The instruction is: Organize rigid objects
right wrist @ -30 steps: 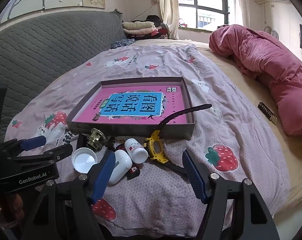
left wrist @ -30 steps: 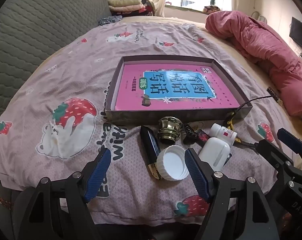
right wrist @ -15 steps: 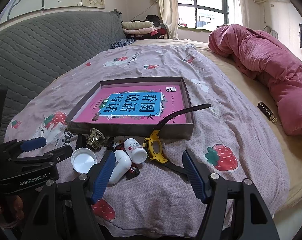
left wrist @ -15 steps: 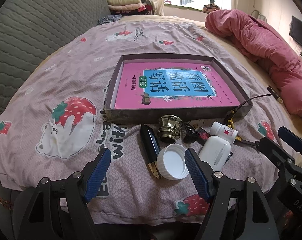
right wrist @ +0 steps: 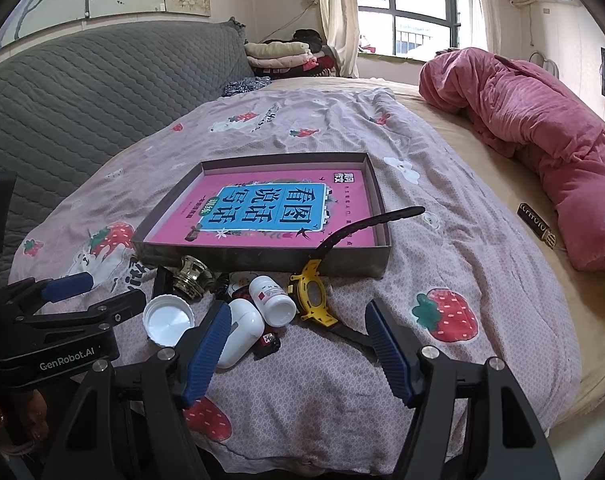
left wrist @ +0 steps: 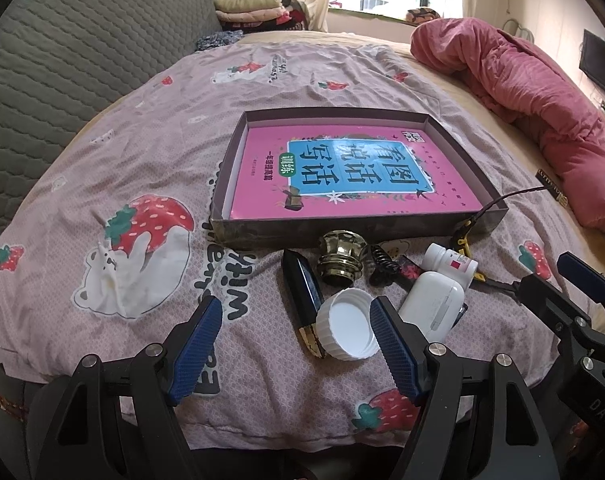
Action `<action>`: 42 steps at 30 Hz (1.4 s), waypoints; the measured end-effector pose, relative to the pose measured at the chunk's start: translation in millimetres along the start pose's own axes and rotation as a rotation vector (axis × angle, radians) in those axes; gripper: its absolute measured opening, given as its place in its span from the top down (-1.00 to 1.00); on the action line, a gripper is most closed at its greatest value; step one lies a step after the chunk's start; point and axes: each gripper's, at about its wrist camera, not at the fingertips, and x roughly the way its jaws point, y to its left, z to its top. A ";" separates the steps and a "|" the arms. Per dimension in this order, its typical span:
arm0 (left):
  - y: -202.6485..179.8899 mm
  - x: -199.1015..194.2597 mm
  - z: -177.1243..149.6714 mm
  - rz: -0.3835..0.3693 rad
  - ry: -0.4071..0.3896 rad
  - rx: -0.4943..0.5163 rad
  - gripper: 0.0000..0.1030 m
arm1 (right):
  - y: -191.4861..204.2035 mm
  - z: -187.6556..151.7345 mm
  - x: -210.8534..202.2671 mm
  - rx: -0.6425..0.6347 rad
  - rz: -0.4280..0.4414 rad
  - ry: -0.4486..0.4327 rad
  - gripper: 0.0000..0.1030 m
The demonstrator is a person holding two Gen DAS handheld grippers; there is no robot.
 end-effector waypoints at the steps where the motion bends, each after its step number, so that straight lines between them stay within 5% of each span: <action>1: 0.1 0.2 -0.2 -0.001 0.001 0.000 -0.50 | 0.0 0.1 0.0 0.001 0.002 0.000 -0.34; 32: -4.0 15.3 -16.1 -0.064 0.077 0.062 -0.50 | -13.0 -3.2 9.4 0.037 0.011 0.025 -0.34; 42: -26.4 22.0 -24.2 -0.054 0.059 0.175 -0.50 | -15.1 -3.9 14.0 0.039 0.014 0.034 -0.34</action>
